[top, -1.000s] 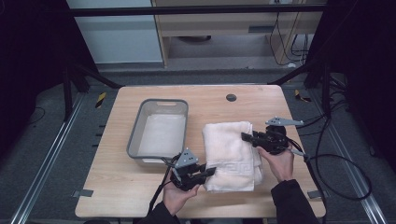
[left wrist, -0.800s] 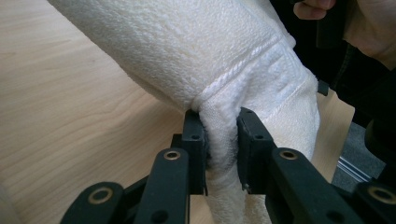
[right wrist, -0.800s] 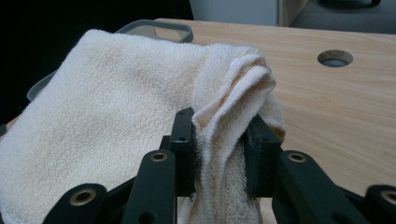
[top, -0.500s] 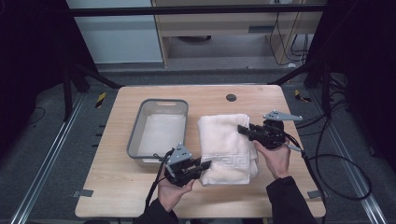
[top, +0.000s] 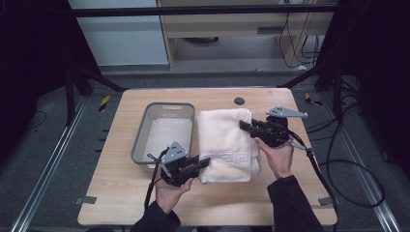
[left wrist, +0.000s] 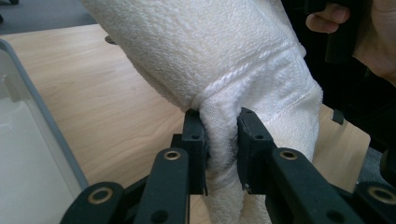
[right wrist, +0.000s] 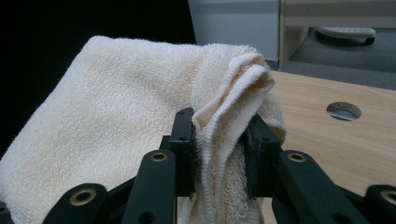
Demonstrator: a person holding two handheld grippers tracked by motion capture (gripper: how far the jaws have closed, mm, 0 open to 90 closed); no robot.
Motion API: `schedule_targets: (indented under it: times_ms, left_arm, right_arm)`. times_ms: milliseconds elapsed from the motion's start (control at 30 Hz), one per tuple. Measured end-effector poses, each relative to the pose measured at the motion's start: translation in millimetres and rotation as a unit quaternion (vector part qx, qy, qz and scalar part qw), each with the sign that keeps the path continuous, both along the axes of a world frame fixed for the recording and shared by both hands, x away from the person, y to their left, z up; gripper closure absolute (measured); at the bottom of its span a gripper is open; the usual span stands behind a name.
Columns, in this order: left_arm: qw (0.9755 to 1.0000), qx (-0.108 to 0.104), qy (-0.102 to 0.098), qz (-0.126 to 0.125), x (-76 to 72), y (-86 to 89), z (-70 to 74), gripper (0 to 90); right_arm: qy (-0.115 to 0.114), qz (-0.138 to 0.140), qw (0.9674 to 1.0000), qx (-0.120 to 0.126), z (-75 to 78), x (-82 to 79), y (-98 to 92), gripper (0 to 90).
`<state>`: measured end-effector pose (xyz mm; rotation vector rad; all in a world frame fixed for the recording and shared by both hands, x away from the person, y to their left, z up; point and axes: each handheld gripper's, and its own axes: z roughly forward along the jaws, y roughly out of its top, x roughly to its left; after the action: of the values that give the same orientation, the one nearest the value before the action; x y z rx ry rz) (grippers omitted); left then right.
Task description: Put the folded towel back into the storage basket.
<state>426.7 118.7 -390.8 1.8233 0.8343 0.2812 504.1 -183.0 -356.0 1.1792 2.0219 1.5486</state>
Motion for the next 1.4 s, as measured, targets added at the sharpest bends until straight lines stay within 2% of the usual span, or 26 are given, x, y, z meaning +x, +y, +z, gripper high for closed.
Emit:
schedule_targets:
  times_ms: [400, 867, 1400]
  left_arm:
    - [0.9996, -0.003, -0.015, 0.022, 4.9, 17.0, 11.5, 74.8]
    - [0.9989, -0.002, -0.024, 0.04, 10.5, 33.4, 20.8, 74.7]
    - [0.9977, -0.022, -0.029, 0.058, 13.2, 50.8, 30.9, 74.7]
  right_arm:
    - [-0.023, -0.004, 0.9997, -0.001, 15.8, 4.5, 20.0, 69.2]
    - [-0.036, -0.004, 0.9994, -0.003, 28.1, 11.1, 39.0, 69.2]
    - [-0.044, 0.0, 0.9991, -0.001, 43.0, 16.7, 58.3, 69.2]
